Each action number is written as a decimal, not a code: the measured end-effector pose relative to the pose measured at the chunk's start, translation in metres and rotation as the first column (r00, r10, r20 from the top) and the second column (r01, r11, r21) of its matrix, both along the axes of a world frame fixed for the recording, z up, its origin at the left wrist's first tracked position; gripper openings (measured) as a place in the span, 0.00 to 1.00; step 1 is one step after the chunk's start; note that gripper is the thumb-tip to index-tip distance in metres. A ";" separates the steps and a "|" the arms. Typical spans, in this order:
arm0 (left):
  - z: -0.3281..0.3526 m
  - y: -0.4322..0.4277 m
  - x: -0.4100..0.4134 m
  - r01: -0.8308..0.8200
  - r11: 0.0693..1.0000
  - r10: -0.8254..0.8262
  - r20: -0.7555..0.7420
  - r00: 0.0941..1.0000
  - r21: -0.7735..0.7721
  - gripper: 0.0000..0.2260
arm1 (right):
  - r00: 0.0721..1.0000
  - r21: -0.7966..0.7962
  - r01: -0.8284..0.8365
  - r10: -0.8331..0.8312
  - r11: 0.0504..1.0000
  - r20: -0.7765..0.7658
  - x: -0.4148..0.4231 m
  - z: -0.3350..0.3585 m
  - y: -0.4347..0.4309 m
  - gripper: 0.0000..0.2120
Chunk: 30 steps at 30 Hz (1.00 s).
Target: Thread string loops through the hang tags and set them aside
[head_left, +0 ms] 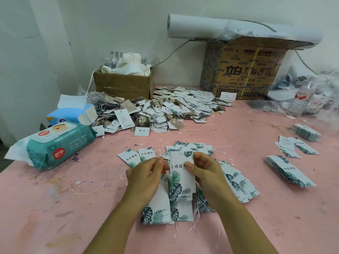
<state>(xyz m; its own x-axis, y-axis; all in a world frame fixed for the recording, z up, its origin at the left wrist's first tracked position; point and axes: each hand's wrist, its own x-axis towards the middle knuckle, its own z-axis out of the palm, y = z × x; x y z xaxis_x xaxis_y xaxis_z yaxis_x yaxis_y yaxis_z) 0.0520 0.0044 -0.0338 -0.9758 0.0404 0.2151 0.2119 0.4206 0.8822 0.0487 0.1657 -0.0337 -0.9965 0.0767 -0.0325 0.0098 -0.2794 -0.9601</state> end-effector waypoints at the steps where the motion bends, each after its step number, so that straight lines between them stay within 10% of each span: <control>1: 0.001 0.001 0.002 0.014 0.997 -0.014 0.001 1.000 -0.079 0.17 | 1.000 -0.029 0.024 -0.024 0.999 0.002 0.000 0.000 0.000 0.10; 8: 0.003 0.003 0.002 0.065 0.998 -0.063 0.089 0.994 -0.012 0.06 | 0.999 -0.071 0.029 -0.031 0.997 -0.032 -0.001 -0.001 -0.001 0.07; 18: 0.002 0.000 -0.002 -0.036 0.985 0.025 0.064 0.998 0.169 0.04 | 0.964 0.367 -0.263 0.259 0.892 0.061 0.007 0.005 0.005 0.08; 30: -0.015 0.002 -0.006 -0.030 0.843 0.018 -0.027 0.999 -0.537 0.11 | 0.975 -0.171 -0.031 0.067 0.985 0.213 -0.002 -0.001 0.007 0.02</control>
<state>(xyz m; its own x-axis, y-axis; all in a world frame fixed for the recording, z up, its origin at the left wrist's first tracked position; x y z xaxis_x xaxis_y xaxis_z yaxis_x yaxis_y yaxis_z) 0.0459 0.0068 -0.0489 -0.9736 0.1322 0.1863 0.2110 0.8329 0.5117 0.0464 0.1728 -0.0351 -0.9665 0.0032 -0.2568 0.2307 -0.4287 -0.8735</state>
